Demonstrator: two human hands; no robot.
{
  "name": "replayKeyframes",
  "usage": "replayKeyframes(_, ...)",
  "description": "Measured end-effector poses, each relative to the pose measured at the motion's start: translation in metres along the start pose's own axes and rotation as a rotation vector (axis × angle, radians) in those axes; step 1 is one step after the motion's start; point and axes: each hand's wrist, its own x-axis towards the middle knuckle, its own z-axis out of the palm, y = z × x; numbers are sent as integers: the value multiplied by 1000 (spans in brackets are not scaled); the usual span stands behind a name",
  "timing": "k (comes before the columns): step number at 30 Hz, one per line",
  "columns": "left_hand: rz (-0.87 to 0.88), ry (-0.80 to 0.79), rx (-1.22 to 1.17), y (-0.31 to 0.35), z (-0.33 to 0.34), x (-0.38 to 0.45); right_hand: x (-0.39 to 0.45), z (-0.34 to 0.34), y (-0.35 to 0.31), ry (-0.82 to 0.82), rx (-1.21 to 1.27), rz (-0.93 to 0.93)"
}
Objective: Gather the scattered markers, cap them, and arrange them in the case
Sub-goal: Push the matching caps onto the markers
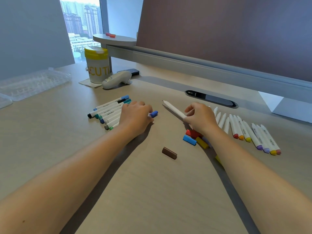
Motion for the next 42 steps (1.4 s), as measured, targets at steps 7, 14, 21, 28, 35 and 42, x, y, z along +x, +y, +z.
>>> replayKeyframes(7, 176, -107, -185, 27, -10, -7, -17, -33, -5, -40, 531, 182)
replayKeyframes(14, 264, -263, -208, 63, -5, -11, -39, -53, 3, -112, 672, 238)
replayKeyframes(21, 265, -285, -191, 78, 0, -11, -47, -55, 17, -43, 533, 200)
replayKeyframes(28, 159, -183, -321, 72, -3, -12, -56, -54, 21, 26, 496, 95)
replayKeyframes(35, -5, -139, -688, 46, -16, -25, -63, -42, 9, 21, 450, 9)
replayKeyframes(42, -386, -59, -1176, 32, -28, -27, -69, -34, -1, 13, 398, -77)
